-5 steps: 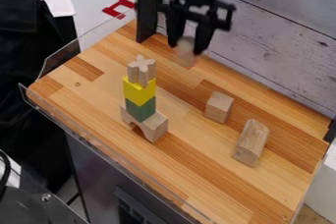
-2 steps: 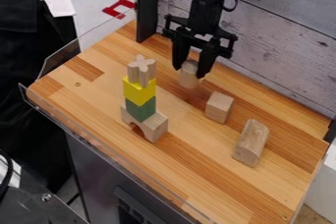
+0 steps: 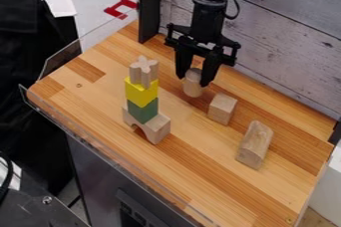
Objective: Take the cylinder off of the plus and put it on the center of the table
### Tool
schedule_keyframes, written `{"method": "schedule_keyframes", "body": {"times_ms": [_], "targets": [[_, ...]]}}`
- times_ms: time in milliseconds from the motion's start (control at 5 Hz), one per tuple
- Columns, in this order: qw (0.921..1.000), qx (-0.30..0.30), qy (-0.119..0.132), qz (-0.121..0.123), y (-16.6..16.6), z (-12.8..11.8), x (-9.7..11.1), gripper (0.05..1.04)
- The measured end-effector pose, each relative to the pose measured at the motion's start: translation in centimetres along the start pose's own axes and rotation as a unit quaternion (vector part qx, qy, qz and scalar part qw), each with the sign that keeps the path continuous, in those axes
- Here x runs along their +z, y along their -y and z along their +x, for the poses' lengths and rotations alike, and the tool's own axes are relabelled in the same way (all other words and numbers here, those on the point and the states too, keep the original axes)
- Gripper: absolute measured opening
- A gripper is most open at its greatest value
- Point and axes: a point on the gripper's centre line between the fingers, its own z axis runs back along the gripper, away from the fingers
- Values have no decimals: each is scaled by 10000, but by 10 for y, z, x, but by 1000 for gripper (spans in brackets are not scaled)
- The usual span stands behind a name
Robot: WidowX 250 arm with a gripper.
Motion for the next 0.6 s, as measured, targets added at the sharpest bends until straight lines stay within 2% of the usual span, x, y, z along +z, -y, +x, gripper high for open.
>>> {"method": "schedule_keyframes", "body": {"times_ms": [400,600], "targets": [[9998,0,-156,-94,2,0,-18,506],[9998,31,-194,-98,0,1,-20,577]]}}
